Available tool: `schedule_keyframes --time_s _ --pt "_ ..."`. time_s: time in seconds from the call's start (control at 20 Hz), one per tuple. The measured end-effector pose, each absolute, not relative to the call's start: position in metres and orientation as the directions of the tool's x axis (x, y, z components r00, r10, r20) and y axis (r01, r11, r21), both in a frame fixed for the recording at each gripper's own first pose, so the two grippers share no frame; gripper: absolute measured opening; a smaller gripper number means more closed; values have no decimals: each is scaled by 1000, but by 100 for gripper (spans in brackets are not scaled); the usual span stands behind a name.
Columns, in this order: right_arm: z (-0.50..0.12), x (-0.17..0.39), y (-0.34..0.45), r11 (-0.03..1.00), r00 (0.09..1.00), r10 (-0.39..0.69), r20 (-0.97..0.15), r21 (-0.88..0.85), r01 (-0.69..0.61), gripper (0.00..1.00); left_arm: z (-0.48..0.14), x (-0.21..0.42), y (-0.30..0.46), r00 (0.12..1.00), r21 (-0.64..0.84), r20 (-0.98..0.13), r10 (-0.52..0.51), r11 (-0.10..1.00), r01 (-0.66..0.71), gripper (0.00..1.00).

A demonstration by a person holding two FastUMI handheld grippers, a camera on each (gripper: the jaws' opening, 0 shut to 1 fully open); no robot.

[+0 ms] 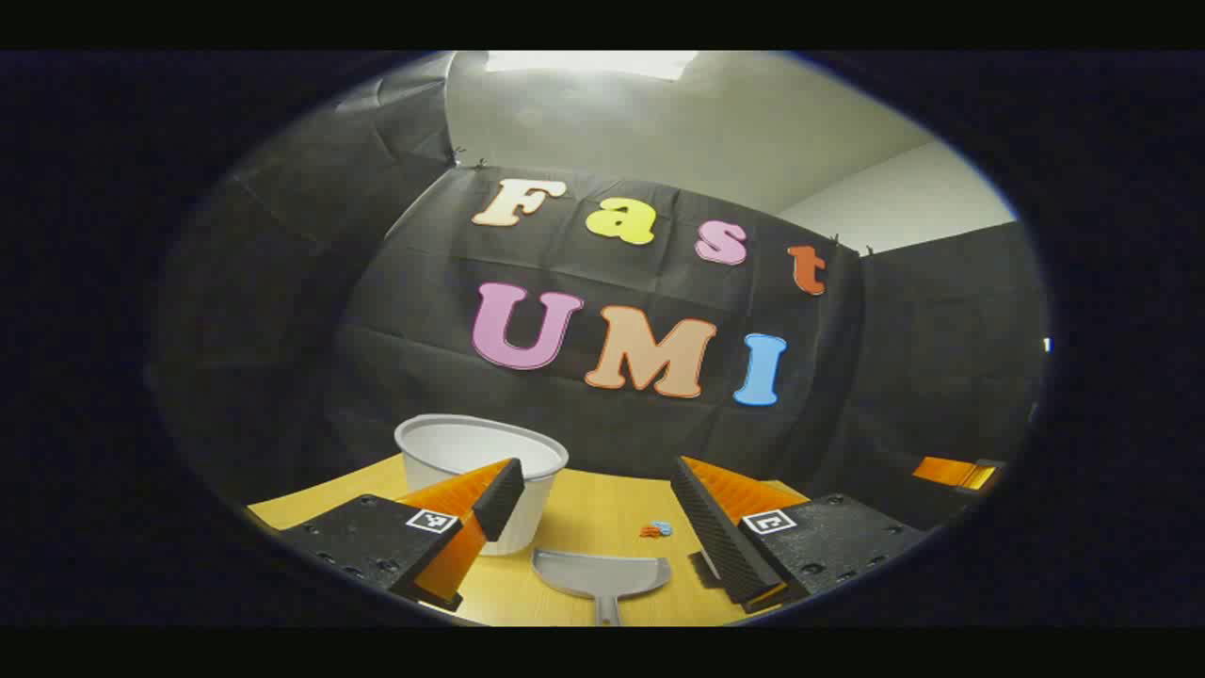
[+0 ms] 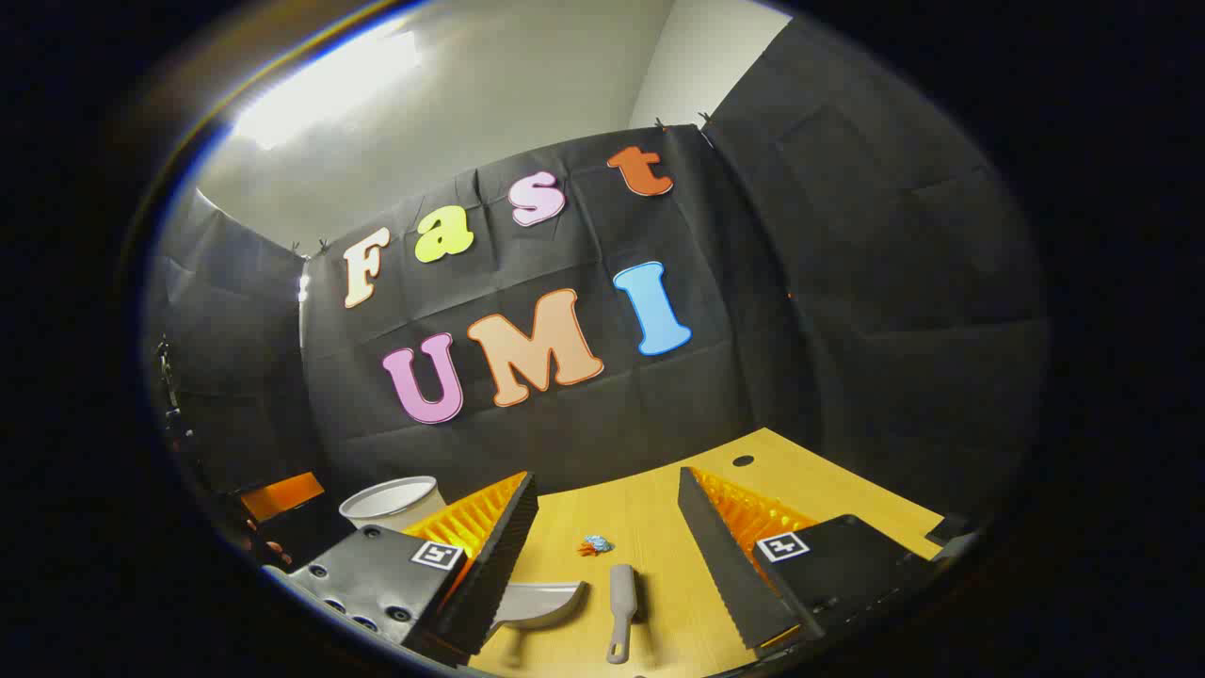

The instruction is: Pick up the small broom and dustpan from the desktop, sweep the trash into the dustpan with the broom, and then empty the trash into the garbage bin.

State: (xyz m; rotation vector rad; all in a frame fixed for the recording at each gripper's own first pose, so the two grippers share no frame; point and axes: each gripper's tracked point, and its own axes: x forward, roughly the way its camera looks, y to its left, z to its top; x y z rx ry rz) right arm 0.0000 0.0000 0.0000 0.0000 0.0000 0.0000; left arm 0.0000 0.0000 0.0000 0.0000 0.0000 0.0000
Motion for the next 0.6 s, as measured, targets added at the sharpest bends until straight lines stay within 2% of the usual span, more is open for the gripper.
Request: schedule_keyframes --time_s 0.4,0.6 --pt "-17 15 18 999 997 34 -66 10 -34 96 10 6 -8 1000 -14 18 -23 1000 23 93" --pt "-15 16 20 999 996 46 -78 5 -46 98 -4 8 -11 998 -42 -32 -49 998 48 92"
